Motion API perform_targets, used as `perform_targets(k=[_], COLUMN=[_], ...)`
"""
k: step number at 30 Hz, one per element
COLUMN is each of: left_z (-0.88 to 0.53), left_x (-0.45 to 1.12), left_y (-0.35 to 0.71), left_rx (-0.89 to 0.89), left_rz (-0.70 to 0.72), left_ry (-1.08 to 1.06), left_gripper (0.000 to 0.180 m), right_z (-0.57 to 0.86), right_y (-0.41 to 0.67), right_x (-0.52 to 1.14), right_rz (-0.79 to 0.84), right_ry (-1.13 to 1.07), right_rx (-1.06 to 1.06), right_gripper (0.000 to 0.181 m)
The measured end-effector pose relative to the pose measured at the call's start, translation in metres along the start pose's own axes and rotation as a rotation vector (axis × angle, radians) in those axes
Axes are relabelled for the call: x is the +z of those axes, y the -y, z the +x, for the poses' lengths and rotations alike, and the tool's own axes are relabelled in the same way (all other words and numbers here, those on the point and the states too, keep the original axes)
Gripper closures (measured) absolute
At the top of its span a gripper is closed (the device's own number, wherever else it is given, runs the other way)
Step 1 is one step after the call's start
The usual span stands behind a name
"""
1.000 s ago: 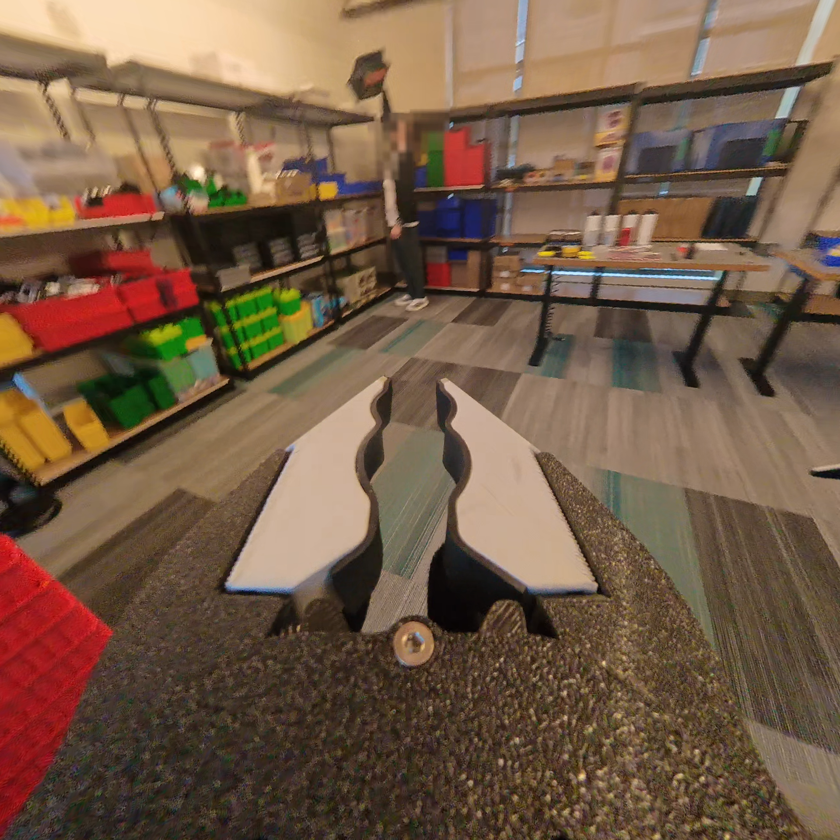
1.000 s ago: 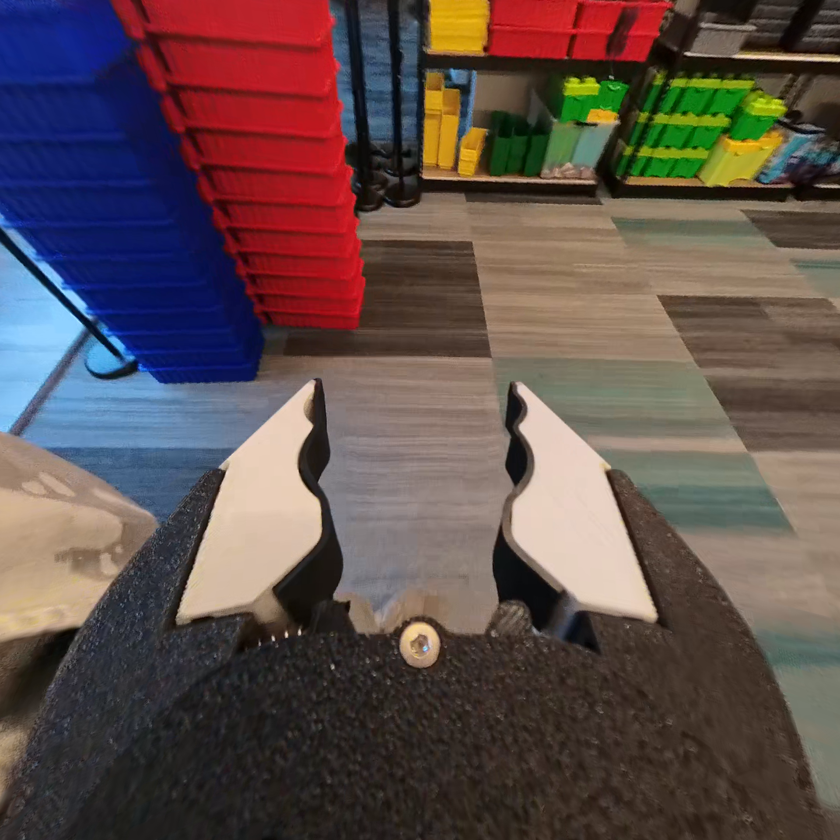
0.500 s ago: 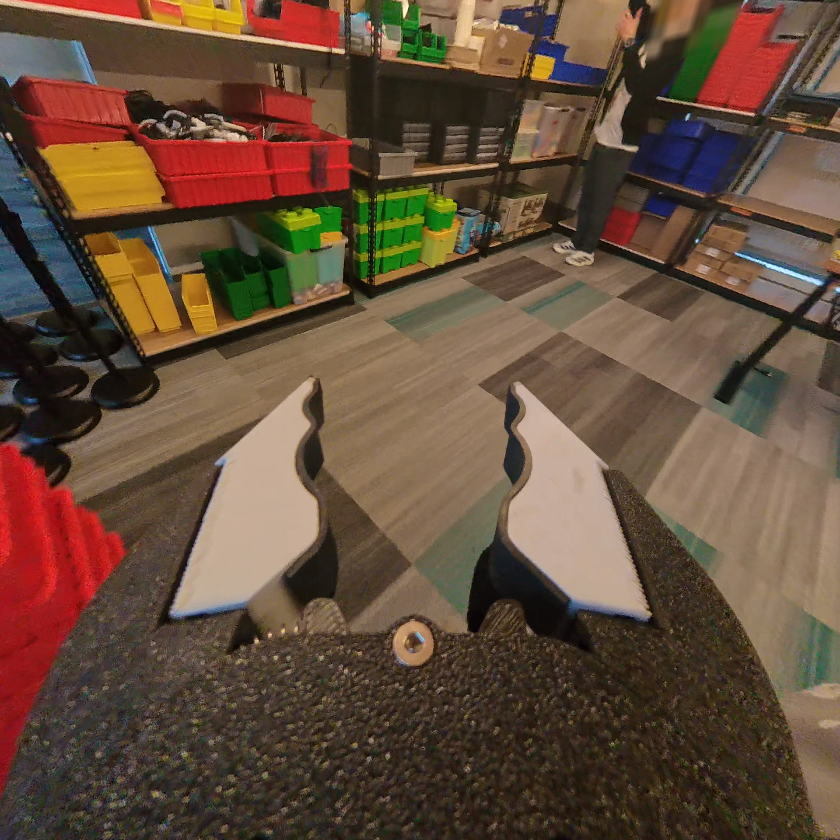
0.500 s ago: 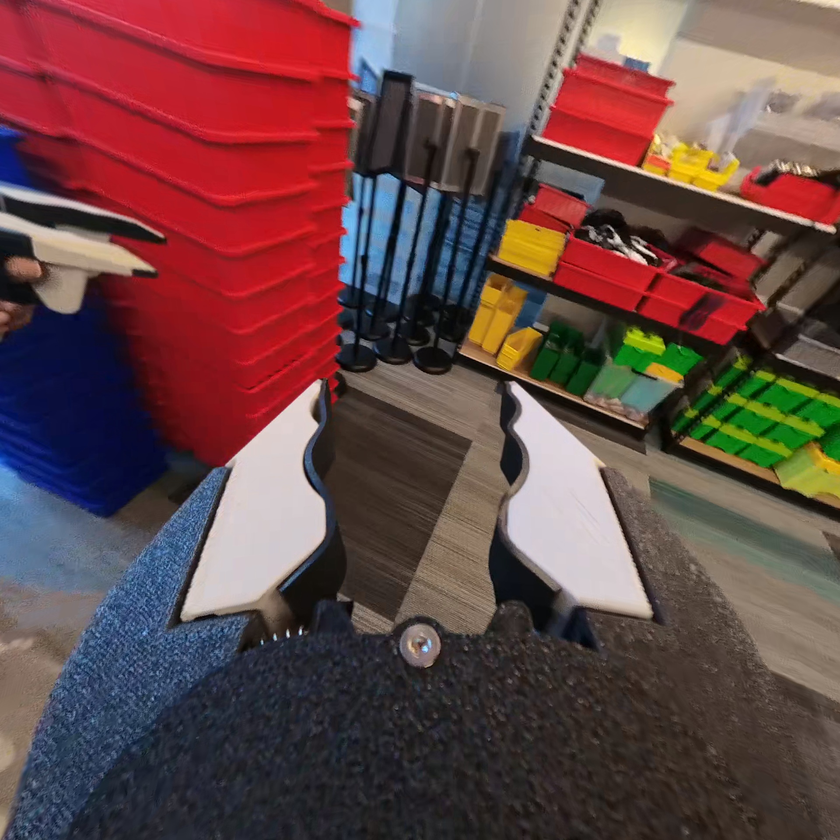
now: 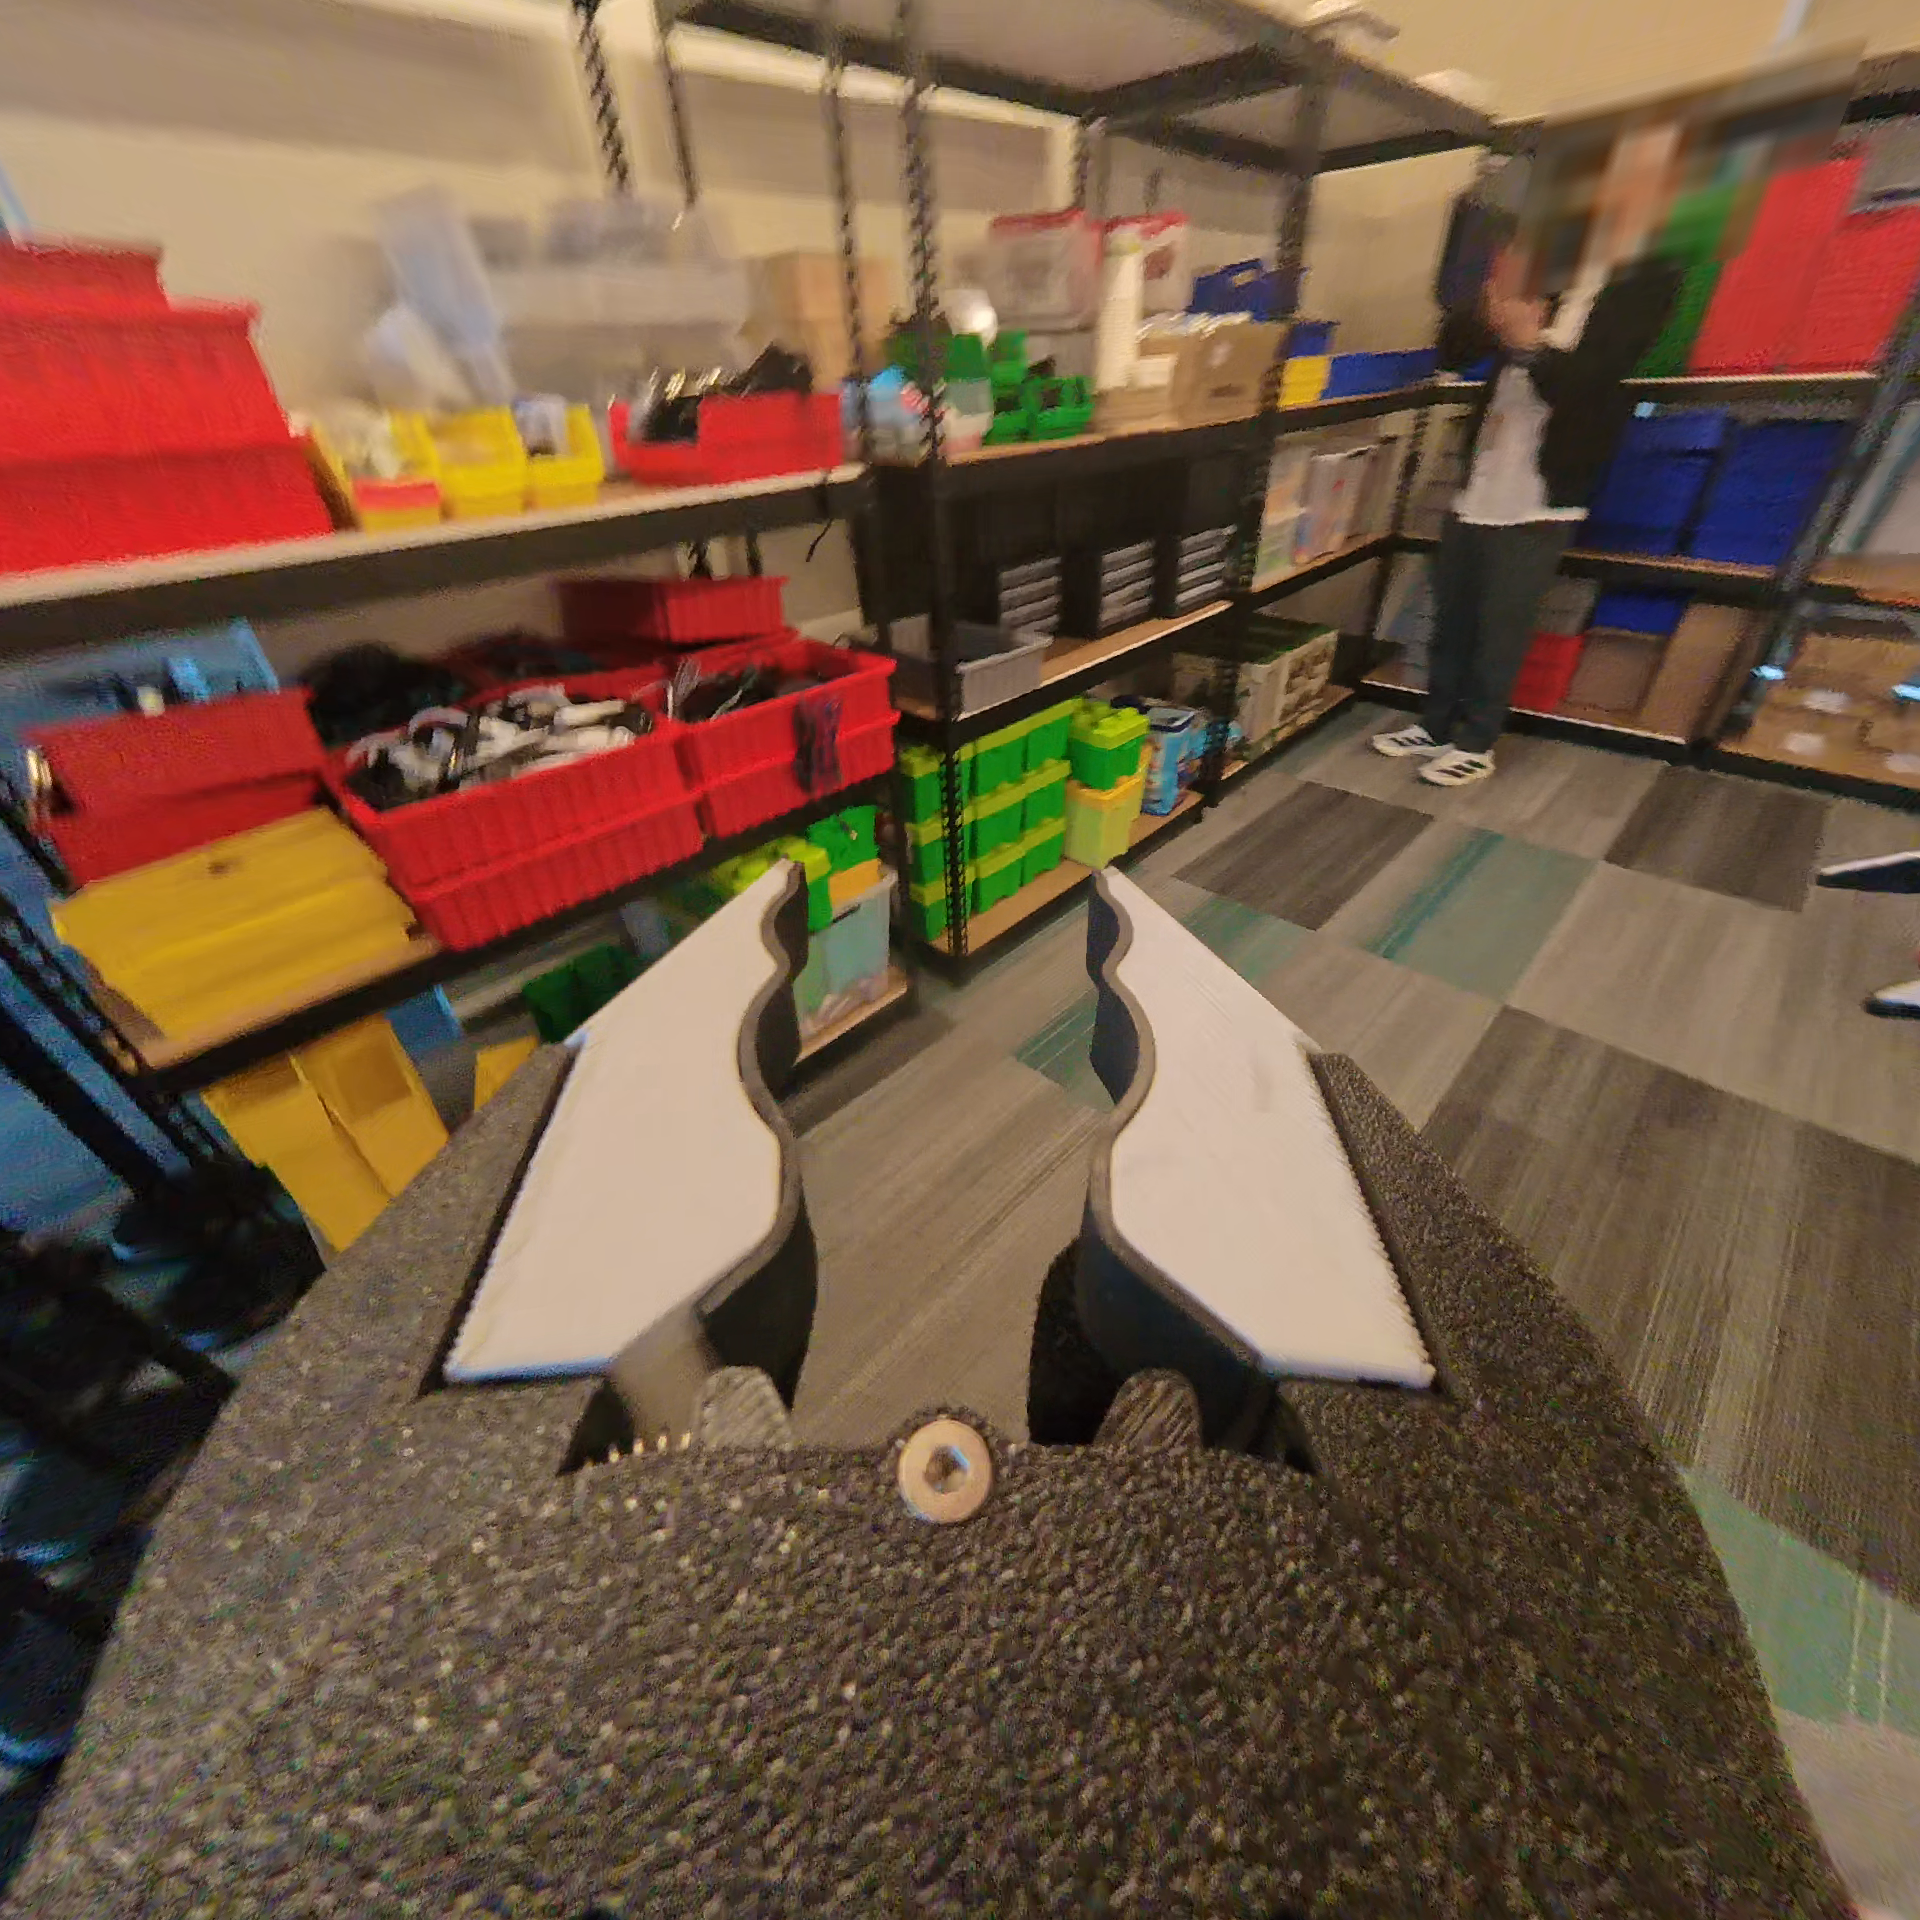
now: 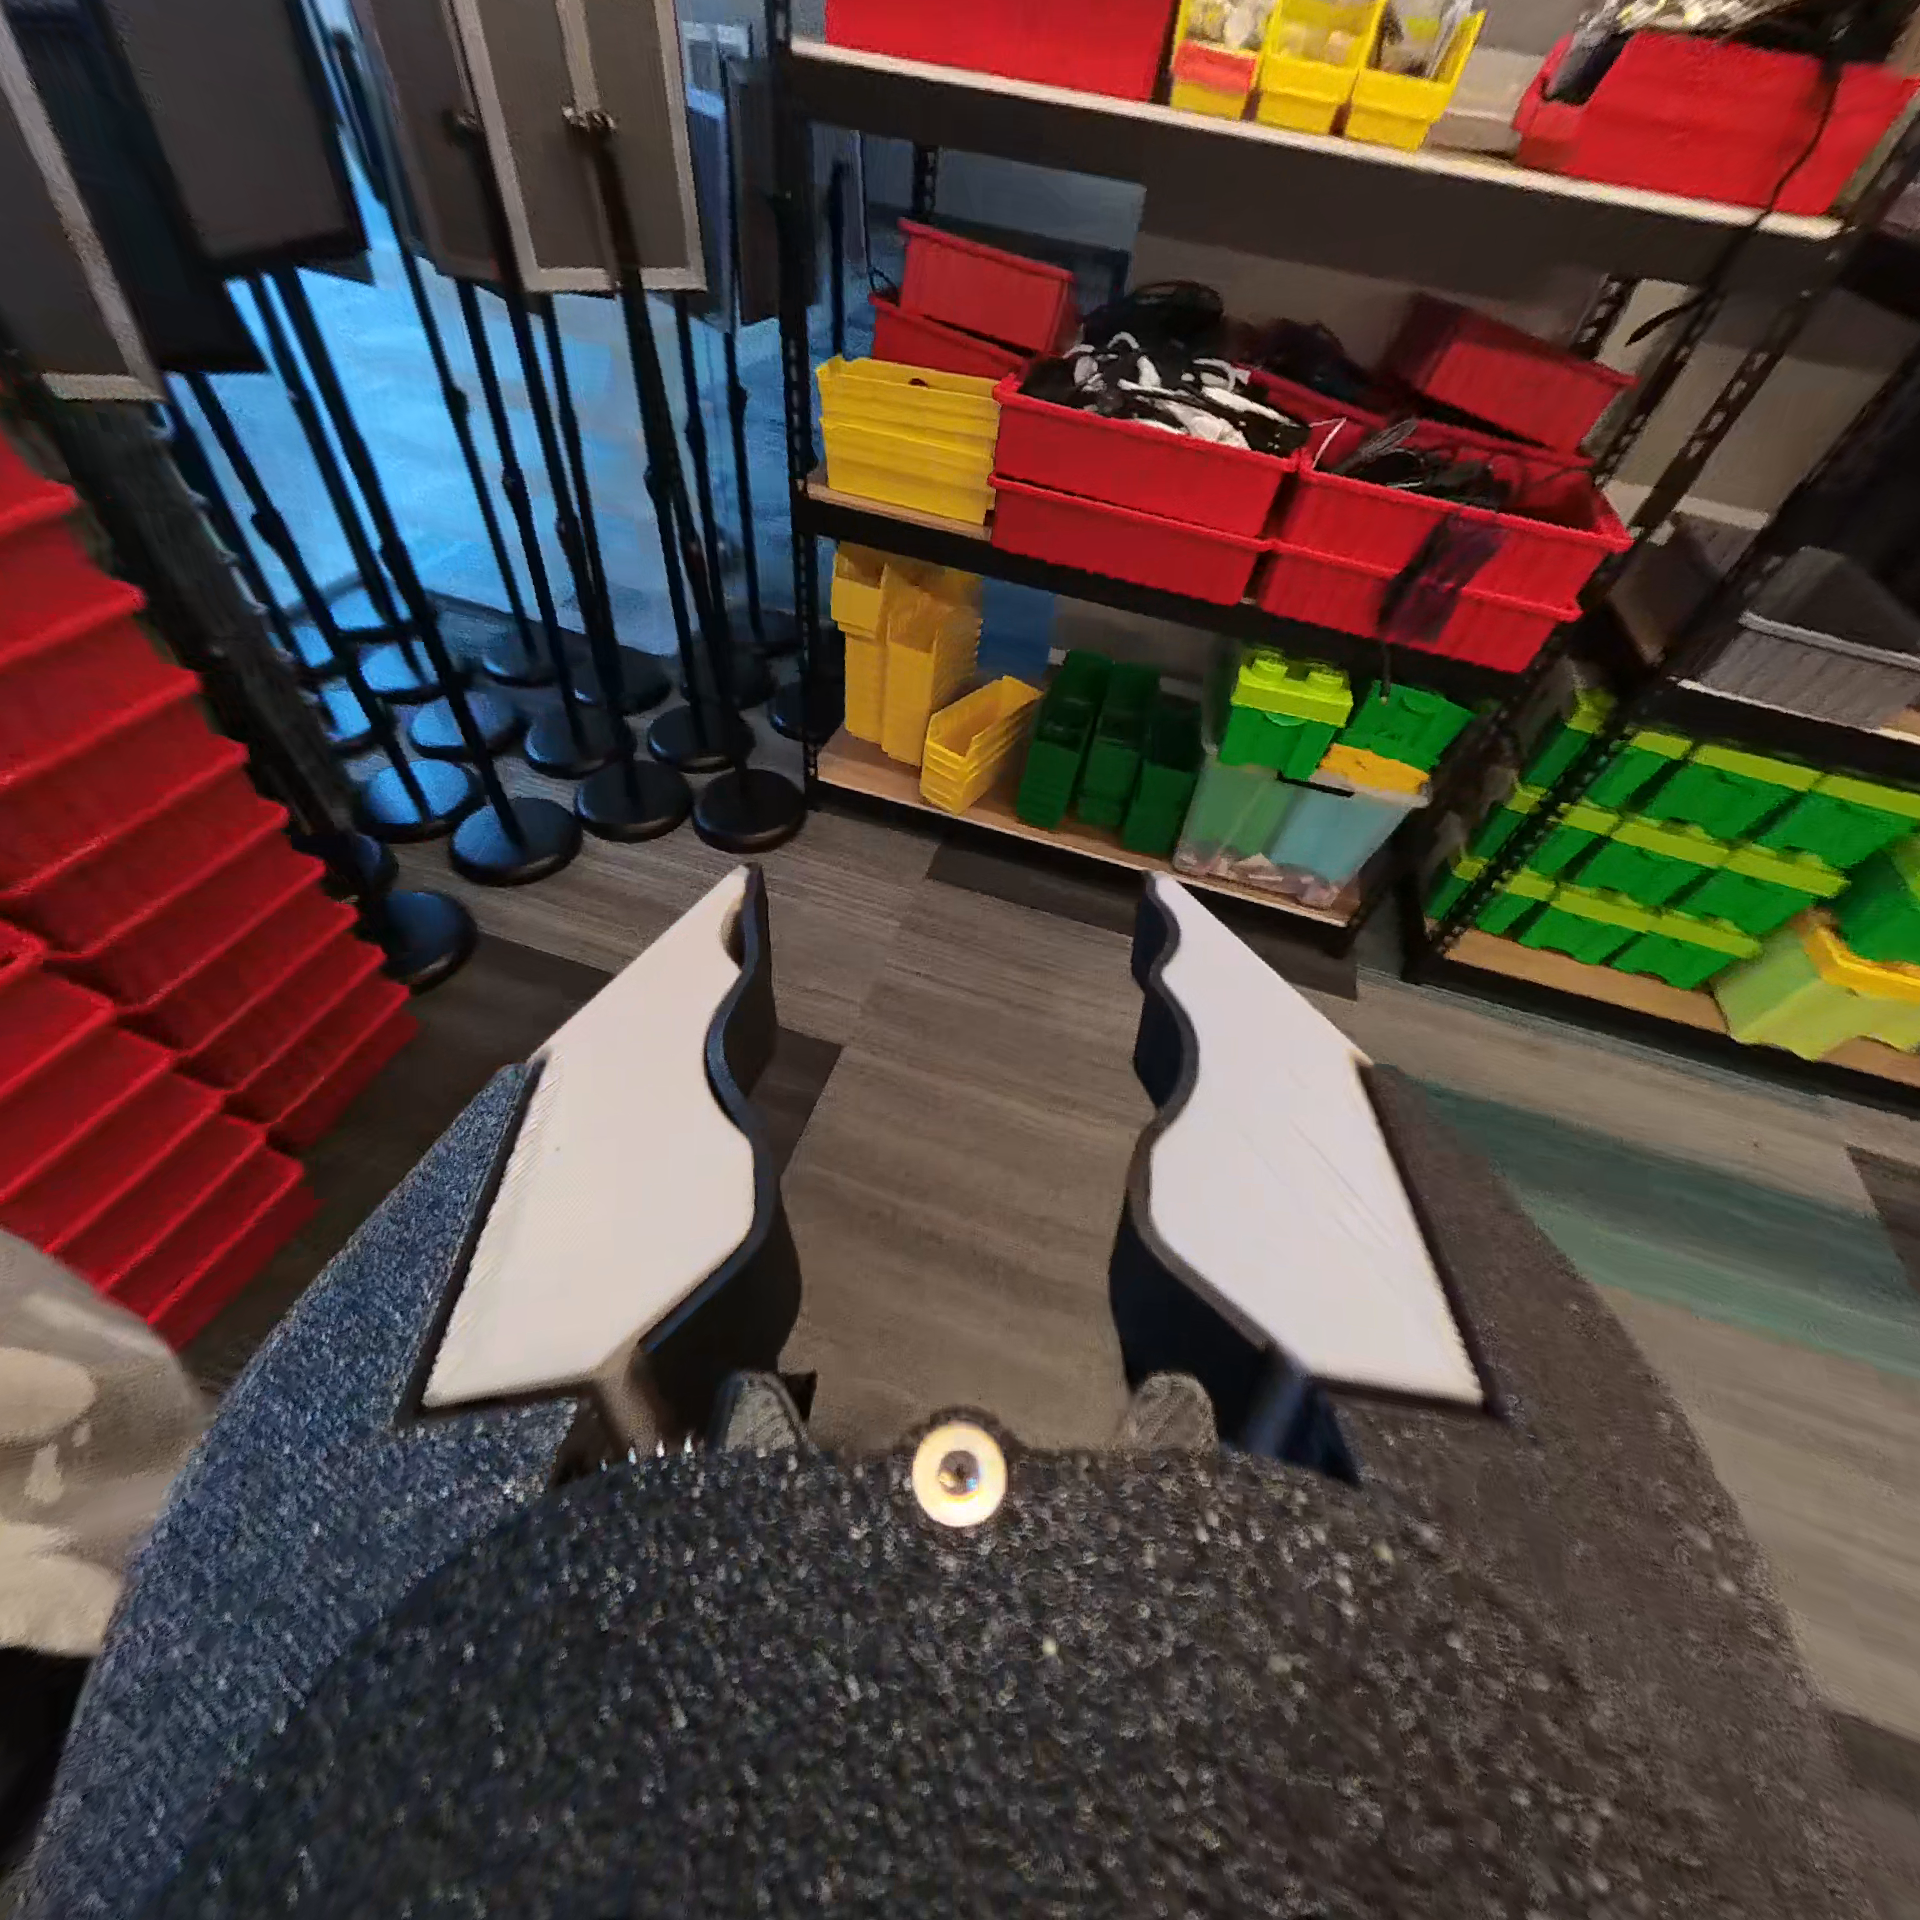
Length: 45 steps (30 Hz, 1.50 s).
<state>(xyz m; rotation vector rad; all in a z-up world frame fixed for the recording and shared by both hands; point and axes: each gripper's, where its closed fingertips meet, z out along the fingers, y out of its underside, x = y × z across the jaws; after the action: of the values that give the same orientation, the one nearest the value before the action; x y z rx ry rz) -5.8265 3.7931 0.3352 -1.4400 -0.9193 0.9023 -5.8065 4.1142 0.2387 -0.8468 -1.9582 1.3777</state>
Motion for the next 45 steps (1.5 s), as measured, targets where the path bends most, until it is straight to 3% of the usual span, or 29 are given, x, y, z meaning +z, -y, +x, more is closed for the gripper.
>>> perform_targets(k=[8,14,19,24,29,35,37,40,45], left_z=[-0.153,-0.308,-0.438,-0.540,-0.620,-0.669,-0.679,-0.693,-0.714], left_x=[0.186,0.332,0.480,0.577,0.612,0.608,0.617,0.632,0.641], left_y=[-0.029,-0.077,-0.058,0.034,0.033,0.020,0.023,0.028,0.020], left_rx=[-0.087,-0.169,-0.152,-0.026,0.053,-0.104,-0.125,-0.108,-0.129], left_rz=[-0.189,-0.152,-0.069,-0.019,-0.120,-0.121,-0.118,-0.123,-0.049], left_ry=[0.183,0.316,0.282,0.330,0.558,0.916,0.971,1.050,1.114], left_gripper=[0.128,0.131,0.131,0.130,0.131,0.132,0.133,0.133,0.136], right_z=[0.174,0.243,0.290,0.342,0.391,0.411,0.407,0.401,0.405], right_y=[0.193,0.349,0.447,0.542,0.619,0.655,0.651,0.628,0.576], right_x=[0.331,0.567,0.746,0.932,1.110,1.272,1.325,1.393,1.440], right_rz=[0.046,0.170,0.183,0.070,-0.031,-0.302,-0.411,-0.613,-0.815], right_ry=[0.345,0.529,0.592,0.675,0.716,0.870,0.871,0.811,0.731], right_rx=[-0.152,-0.301,-0.399,-0.513,-0.754,-1.042,-1.005,-0.753,-0.794], right_gripper=[0.106,0.103,0.104,0.102,0.103,0.111,0.109,0.103,0.103])
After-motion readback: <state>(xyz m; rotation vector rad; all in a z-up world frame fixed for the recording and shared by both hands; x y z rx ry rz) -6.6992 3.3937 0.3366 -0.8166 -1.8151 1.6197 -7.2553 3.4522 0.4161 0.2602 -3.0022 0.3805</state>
